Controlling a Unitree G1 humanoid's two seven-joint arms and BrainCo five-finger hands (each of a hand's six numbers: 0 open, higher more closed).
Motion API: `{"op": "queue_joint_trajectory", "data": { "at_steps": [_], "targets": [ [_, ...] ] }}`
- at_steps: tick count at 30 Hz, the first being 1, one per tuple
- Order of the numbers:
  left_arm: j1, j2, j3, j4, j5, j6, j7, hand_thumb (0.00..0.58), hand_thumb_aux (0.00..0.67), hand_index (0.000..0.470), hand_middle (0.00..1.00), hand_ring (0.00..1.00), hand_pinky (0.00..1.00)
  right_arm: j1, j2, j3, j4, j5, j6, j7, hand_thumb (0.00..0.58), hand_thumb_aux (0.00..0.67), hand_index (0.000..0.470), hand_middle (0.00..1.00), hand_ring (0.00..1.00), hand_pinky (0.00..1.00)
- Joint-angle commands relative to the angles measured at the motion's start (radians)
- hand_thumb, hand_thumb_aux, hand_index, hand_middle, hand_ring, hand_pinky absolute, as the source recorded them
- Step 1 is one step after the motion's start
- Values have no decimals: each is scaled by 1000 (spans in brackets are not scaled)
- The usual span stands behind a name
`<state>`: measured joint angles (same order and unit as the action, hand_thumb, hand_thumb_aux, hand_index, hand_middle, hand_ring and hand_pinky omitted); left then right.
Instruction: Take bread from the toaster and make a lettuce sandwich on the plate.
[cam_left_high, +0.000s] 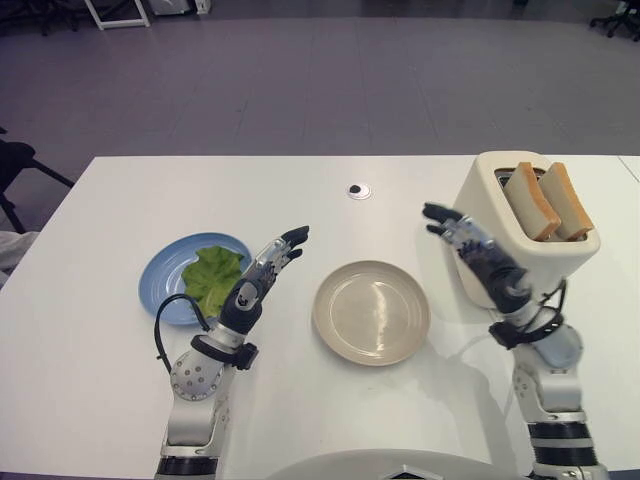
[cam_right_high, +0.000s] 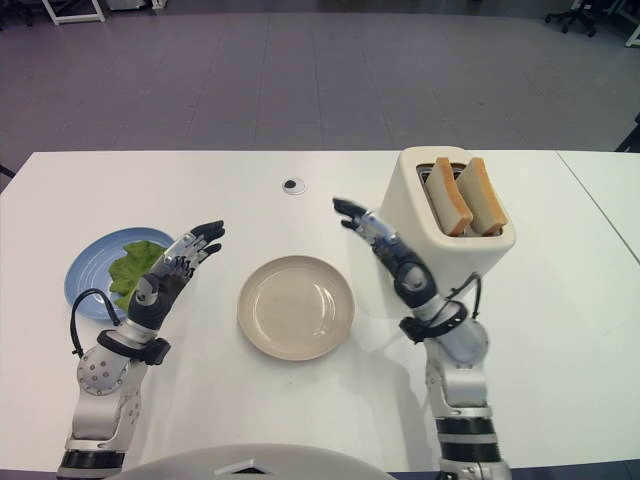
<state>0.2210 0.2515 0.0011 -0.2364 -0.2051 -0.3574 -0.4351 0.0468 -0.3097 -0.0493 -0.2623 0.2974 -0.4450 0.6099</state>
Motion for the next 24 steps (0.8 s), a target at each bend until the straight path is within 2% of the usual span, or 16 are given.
{"op": "queue_joint_trajectory", "data": {
  "at_steps": [1,4,7,12,19,20,21,22,24],
  "targets": [
    [11,-4,-14,-16,5,7,1,0,0,0,0,0,0,-105,-168,-245,-128,-64,88,-116,0,0,0,0,0,0],
    [12,-8,-22,-21,8,8,5,0,0,0,0,0,0,-147,-290,-402,-1,-300,139,-252,0,0,0,0,0,0],
    [-6,-8,-34,-15,7,17,2,0,0,0,0,0,0,-97,-358,-459,130,-460,148,-334,0,0,0,0,0,0],
    [-19,-7,-38,-14,6,24,2,0,0,0,0,0,0,-27,-419,-416,317,-651,91,-445,0,0,0,0,0,0],
    [-22,-4,-32,-19,1,30,3,0,0,0,0,0,0,-36,-418,-323,457,-680,66,-496,0,0,0,0,0,0],
    [-22,-4,-32,-19,1,30,3,0,0,0,0,0,0,-37,-418,-310,470,-678,67,-497,79,47,33,0,0,0],
    [-23,-4,-32,-19,1,31,3,0,0,0,0,0,0,-39,-415,-296,477,-678,67,-499,132,81,57,0,0,0],
    [-24,-4,-32,-20,1,31,3,0,0,0,0,0,0,-41,-413,-284,480,-677,66,-500,124,76,53,0,0,0],
    [-24,-4,-32,-20,0,32,3,0,0,0,0,0,0,-41,-410,-264,477,-675,66,-505,36,21,15,0,0,0]
  ]
}}
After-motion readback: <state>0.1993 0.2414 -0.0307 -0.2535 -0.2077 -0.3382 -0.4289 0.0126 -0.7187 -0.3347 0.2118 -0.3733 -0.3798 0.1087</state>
